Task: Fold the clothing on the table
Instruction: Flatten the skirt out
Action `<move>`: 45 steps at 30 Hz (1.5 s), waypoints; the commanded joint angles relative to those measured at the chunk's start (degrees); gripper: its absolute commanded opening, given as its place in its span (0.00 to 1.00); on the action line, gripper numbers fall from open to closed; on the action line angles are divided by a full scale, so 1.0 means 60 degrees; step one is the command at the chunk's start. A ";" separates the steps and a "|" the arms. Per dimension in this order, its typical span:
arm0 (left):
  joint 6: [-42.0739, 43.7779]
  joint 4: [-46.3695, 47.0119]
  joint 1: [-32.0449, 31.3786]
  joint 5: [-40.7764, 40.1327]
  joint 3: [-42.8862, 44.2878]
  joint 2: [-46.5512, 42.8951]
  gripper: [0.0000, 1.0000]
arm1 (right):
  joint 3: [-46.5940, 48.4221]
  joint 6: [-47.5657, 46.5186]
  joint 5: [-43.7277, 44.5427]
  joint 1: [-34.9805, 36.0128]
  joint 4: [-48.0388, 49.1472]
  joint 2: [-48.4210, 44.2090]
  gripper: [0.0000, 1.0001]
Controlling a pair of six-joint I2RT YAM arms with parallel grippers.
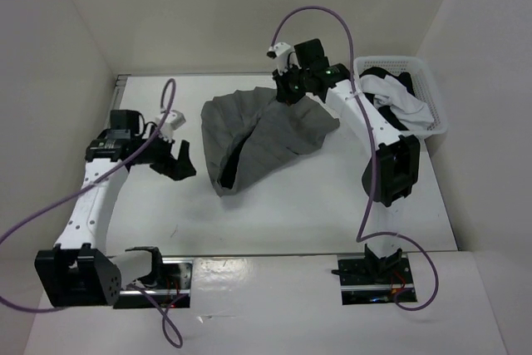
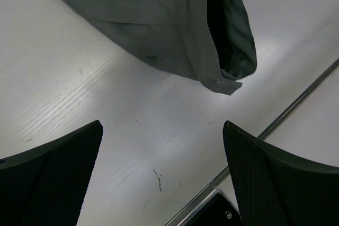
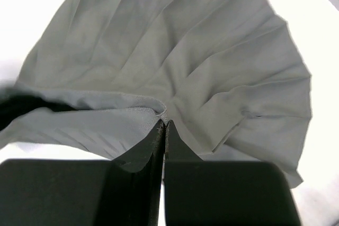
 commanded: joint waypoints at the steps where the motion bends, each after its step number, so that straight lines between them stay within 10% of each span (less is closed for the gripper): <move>1: 0.0482 -0.0088 -0.1477 -0.0187 0.0414 0.0308 1.00 | 0.0930 0.0533 -0.0277 -0.0675 0.0413 0.0184 0.00; 20: -0.0500 0.2446 -0.5158 -0.1374 0.0149 0.2824 1.00 | 0.2072 0.0856 -0.0101 -0.1159 0.0048 0.1268 0.00; 45: -0.3633 0.3325 -0.9158 -0.6324 0.2450 0.5655 1.00 | 0.1459 0.0768 0.0177 -0.1525 0.0135 0.0815 0.00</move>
